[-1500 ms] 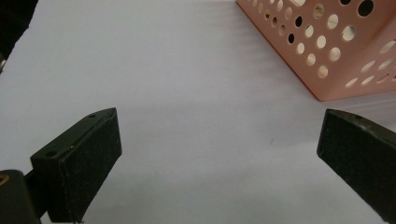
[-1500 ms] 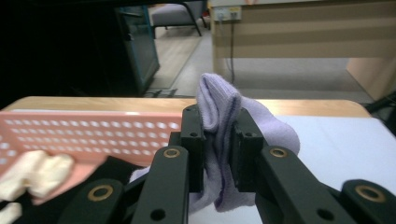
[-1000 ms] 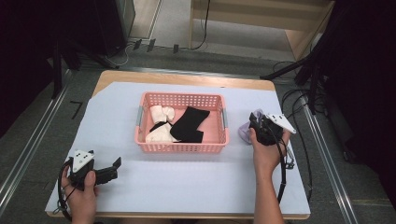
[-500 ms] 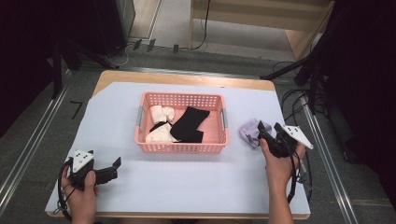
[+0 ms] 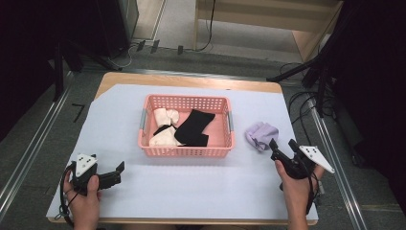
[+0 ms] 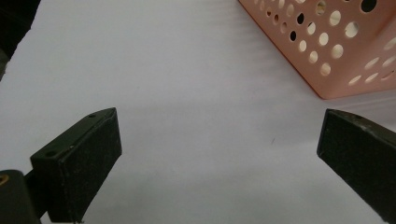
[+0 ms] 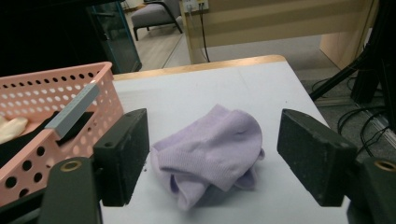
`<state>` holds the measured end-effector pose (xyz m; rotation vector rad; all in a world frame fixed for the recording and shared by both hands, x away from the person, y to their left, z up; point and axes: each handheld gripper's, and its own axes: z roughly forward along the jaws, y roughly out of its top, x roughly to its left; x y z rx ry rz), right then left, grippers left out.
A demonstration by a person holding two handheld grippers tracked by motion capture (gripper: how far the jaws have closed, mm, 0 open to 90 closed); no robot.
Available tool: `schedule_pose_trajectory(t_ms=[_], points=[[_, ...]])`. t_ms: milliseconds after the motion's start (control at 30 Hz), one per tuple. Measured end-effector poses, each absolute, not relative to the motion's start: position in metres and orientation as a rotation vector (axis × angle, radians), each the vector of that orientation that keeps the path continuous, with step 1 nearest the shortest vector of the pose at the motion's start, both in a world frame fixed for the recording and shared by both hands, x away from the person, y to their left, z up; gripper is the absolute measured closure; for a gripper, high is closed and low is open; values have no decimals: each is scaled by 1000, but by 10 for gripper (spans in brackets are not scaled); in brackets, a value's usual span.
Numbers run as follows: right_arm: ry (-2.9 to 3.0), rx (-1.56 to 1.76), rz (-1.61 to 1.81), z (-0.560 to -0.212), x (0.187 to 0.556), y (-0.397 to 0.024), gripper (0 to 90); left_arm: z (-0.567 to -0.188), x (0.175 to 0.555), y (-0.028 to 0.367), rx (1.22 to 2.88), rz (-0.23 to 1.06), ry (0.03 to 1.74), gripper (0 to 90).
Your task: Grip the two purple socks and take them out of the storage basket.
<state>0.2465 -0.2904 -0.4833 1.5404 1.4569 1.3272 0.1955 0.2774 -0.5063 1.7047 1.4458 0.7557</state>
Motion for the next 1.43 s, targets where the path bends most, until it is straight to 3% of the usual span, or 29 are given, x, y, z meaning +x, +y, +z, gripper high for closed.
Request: schedule_pose_trajectory(t_ms=[567, 900, 1433], points=[[1492, 1538, 1286, -498, 208, -322, 184, -506, 196, 278, 1703, 744, 1455, 6], [1480, 1590, 1239, -525, 179, -342, 181, -506, 195, 279, 1696, 748, 1452, 6], [1379, 1537, 1289, -530, 165, -342, 190, -506, 197, 283, 1673, 709, 1481, 6]])
